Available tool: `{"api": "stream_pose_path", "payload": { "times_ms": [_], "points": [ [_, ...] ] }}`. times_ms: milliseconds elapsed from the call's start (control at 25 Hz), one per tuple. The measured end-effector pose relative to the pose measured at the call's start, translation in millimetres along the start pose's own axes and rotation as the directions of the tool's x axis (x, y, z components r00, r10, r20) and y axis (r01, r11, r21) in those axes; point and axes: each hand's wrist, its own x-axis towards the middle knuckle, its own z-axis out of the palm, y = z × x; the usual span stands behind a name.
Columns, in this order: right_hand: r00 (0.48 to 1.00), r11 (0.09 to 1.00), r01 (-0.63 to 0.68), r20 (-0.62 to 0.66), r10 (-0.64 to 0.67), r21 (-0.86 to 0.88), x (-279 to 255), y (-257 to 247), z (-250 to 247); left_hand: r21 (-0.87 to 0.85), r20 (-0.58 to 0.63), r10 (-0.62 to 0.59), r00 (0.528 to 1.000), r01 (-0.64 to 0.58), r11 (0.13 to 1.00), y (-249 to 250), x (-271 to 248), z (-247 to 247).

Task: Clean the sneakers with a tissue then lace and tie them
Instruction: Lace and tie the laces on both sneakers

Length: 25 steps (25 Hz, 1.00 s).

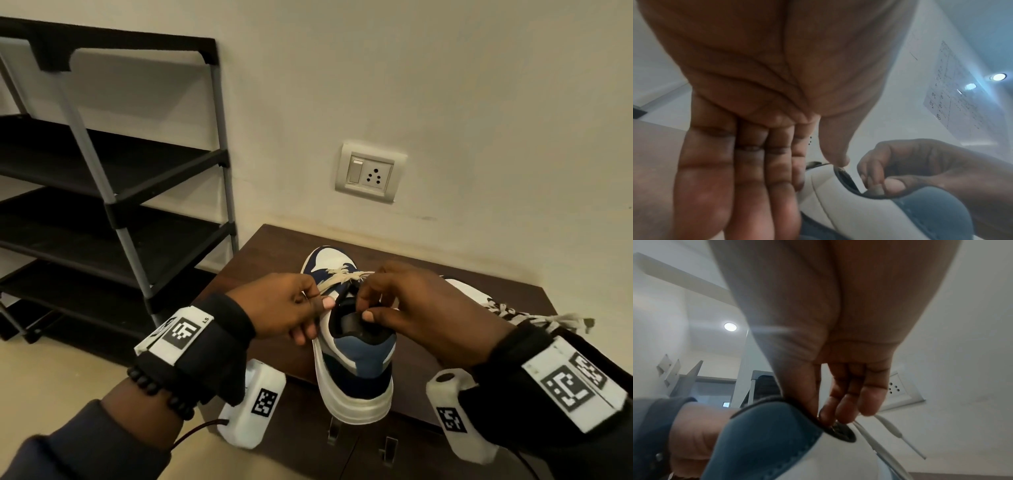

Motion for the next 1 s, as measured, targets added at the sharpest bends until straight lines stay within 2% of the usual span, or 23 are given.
{"api": "stream_pose_path", "payload": {
  "times_ms": [240, 360, 480, 560, 680, 760, 920, 1000],
  "points": [
    [0.999, 0.993, 0.026, -0.026, -0.023, 0.113, -16.4, 6.1, 3.9, 0.013, -0.029, -0.020, 0.999, 0.021, 1.000, 0.8, 3.1, 6.2],
    [0.998, 0.988, 0.060, -0.035, -0.056, 0.144, -12.8, 9.2, 1.8, 0.134, -0.092, 0.009, 0.996, 0.004, 0.991, 3.9, 3.5, 6.8],
    [0.994, 0.989, 0.107, -0.009, -0.107, 0.101, -6.1, 14.0, -0.6, 0.237, -0.169, 0.098, 0.981, -0.056, 0.970, 8.2, 3.8, 6.1],
    [0.990, 0.988, 0.137, 0.036, -0.140, 0.074, -4.6, 16.1, -2.9, 0.228, -0.159, 0.118, 0.980, -0.080, 0.970, 10.7, 5.2, 8.8],
    [0.972, 0.973, 0.212, 0.086, -0.219, 0.087, -9.8, 18.7, -11.4, 0.236, -0.187, 0.051, 0.981, -0.006, 0.972, 12.2, 9.3, 18.3],
    [0.974, 0.979, 0.194, 0.102, -0.200, 0.068, -15.6, 18.7, -18.5, 0.261, -0.224, 0.031, 0.974, 0.030, 0.965, 12.1, 12.7, 22.4],
    [0.972, 0.978, 0.202, 0.133, -0.193, -0.057, -10.3, 6.0, -23.5, 0.248, -0.215, 0.018, 0.977, 0.037, 0.968, 12.1, 16.3, 19.7],
    [0.949, 0.966, 0.244, 0.222, -0.222, -0.080, 4.4, -5.5, -23.1, 0.207, -0.198, 0.001, 0.980, 0.040, 0.977, 9.5, 16.2, 17.5]
  ]
}}
